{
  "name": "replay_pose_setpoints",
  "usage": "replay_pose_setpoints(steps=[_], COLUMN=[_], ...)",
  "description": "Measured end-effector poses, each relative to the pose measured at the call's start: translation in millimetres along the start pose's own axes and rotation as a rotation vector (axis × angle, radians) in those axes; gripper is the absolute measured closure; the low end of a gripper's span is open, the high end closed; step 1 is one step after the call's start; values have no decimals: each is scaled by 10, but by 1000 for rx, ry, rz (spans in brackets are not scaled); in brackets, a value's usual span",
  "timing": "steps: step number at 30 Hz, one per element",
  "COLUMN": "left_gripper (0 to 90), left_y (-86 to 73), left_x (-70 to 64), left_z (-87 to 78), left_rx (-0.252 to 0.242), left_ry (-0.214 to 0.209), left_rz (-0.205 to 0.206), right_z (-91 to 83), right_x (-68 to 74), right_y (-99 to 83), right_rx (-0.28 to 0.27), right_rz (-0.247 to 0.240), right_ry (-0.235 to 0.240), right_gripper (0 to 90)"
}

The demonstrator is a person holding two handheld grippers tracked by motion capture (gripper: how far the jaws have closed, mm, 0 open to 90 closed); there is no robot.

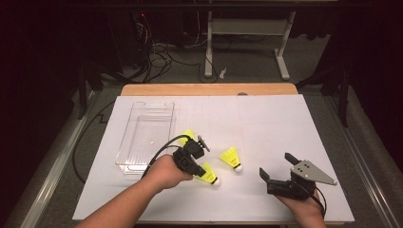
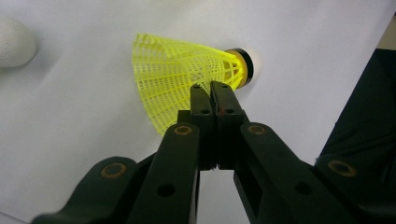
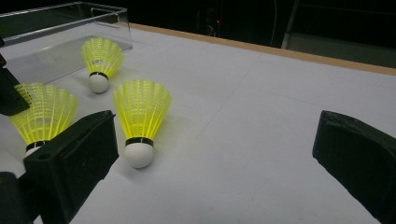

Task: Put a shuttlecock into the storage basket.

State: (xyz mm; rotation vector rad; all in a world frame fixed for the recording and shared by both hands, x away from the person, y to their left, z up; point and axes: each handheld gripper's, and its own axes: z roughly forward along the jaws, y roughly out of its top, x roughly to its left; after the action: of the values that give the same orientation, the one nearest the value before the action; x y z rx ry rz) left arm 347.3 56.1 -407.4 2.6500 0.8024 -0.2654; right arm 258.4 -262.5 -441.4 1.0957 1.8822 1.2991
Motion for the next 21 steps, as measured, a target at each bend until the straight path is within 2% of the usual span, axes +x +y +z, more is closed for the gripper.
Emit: replay_pose_setpoints(steps=[10, 14, 21], left_gripper=[897, 898, 898], left_y=[-15, -11, -13], left_x=[-34, -59, -65], left_z=[-35, -47, -104], left_rx=[-20, -29, -36], left_ry=[-23, -28, -13], left_rz=[8, 8, 10], right_z=[-18, -15, -10], right_x=[27, 12, -2], right_y=[20, 11, -1], right_rx=[-15, -15, -10], right_rz=[-21, -12, 2], right_ry=[9, 8, 12], right_gripper=[2, 2, 2])
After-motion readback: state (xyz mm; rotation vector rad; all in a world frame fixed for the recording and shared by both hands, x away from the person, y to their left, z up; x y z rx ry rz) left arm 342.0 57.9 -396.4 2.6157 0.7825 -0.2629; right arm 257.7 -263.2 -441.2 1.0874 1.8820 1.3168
